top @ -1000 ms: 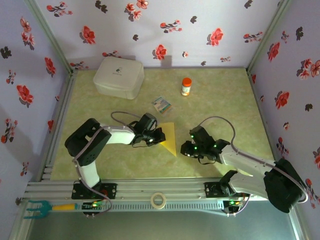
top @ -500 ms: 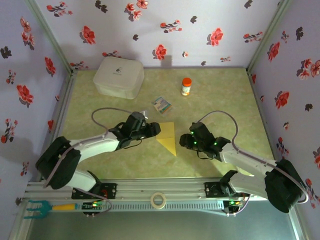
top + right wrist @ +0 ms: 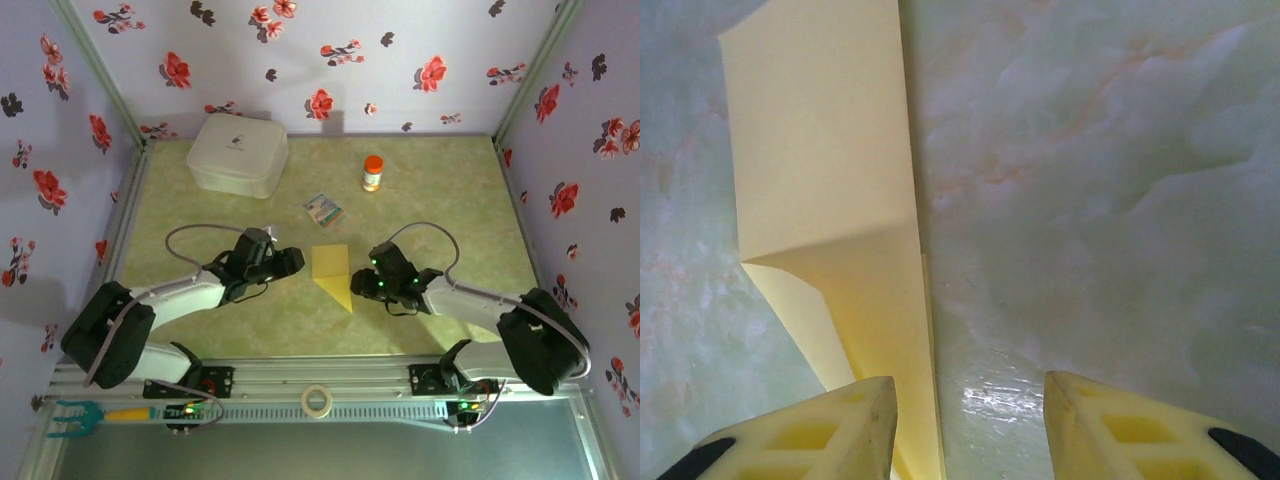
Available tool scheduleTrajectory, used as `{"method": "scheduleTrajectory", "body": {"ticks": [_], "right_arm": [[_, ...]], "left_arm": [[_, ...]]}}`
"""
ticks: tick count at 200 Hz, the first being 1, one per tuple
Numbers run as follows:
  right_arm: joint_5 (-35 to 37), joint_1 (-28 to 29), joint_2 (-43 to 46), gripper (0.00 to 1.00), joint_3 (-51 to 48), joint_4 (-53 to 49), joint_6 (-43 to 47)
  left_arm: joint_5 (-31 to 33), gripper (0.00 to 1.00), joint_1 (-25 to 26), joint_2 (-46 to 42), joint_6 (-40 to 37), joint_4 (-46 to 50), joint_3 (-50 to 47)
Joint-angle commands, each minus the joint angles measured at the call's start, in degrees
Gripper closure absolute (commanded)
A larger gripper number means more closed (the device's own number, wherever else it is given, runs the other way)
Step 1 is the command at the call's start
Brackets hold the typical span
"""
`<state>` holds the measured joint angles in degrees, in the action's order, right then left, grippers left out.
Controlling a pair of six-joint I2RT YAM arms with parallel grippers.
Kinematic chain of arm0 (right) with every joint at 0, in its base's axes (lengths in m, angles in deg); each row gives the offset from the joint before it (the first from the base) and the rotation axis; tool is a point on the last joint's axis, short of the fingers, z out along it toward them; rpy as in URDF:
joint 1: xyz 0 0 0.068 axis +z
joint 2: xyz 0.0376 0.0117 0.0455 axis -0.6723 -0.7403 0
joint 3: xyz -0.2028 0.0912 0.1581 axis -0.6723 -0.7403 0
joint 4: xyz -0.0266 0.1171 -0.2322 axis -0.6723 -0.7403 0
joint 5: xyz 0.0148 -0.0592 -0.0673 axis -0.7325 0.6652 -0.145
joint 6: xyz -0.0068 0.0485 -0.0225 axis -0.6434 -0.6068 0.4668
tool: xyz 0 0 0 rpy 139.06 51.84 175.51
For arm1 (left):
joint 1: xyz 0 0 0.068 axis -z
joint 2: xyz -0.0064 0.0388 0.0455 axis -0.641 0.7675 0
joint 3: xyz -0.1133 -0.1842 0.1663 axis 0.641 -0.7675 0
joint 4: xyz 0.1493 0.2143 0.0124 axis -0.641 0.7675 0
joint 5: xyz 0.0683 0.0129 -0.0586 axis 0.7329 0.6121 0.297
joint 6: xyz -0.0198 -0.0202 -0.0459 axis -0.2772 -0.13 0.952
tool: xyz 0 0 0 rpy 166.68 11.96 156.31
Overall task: Fold a paper plane with a square sheet of paper (pick it up from the middle)
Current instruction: Fourth fold the wing at the center of the table.
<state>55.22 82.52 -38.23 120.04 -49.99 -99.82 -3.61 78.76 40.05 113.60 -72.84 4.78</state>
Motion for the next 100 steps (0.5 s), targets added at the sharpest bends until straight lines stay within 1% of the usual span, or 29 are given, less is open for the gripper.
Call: {"method": "scheduleTrajectory", "body": {"ticks": [1, 20, 46, 68, 100], "right_arm": [[-3.39, -0.71, -2.72, 0.6, 3.07, 1.96, 2.07], [-6.61, -1.4, -6.09, 0.64, 5.03, 2.56, 3.05], [-8.99, -1.78, -9.27, 0.68, 7.11, 3.0, 3.91], [-8.37, -2.28, -9.6, 0.68, 7.5, 2.02, 3.96], [-5.08, -2.67, -5.99, 0.67, 7.12, -1.39, 4.33]], "left_arm": [[-5.12, 0.41, -0.9, 2.7, 1.55, -4.07, -0.08], [-7.48, 0.41, -1.02, 5.32, 2.26, -4.93, 0.8], [-8.81, 0.41, -1.1, 7.77, 3.23, -5.62, 1.79], [-9.15, 0.41, -1.2, 8.67, 3.78, -5.48, 2.02], [-9.15, 0.41, -1.53, 8.95, 4.01, -5.12, 2.09]]}}
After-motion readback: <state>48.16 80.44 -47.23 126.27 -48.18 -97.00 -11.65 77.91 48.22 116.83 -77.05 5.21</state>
